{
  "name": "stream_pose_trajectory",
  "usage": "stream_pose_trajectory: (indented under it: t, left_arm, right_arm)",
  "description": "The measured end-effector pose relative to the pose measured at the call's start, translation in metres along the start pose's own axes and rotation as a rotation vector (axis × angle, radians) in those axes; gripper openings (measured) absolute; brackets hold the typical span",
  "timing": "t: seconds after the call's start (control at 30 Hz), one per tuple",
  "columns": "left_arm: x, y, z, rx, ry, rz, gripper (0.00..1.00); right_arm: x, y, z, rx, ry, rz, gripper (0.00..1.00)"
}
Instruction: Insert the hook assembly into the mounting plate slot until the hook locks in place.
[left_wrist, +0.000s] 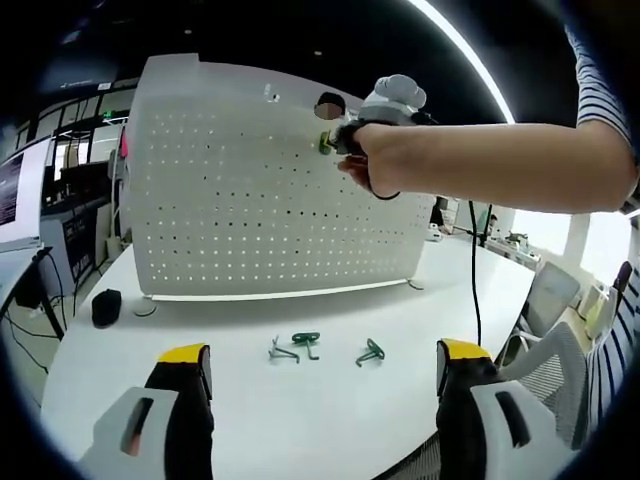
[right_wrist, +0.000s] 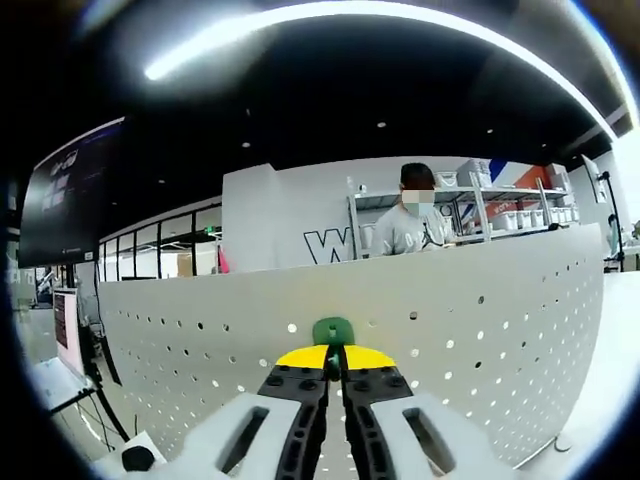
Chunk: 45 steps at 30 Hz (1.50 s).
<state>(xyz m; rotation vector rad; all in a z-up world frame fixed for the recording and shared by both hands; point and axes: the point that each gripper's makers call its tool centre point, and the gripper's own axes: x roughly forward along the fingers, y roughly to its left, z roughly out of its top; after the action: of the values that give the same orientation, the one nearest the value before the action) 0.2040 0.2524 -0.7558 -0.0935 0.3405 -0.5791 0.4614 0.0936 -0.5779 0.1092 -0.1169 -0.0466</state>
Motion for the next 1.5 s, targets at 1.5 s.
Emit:
stream_pose_trajectory:
  t: [1.5]
  left_arm:
    - [0.002, -0.003, -0.008, 0.030, 0.045, -0.003, 0.97]
  right_arm:
    - [-0.066, -0.021, 0.024, -0.178, 0.035, 0.189, 0.25]
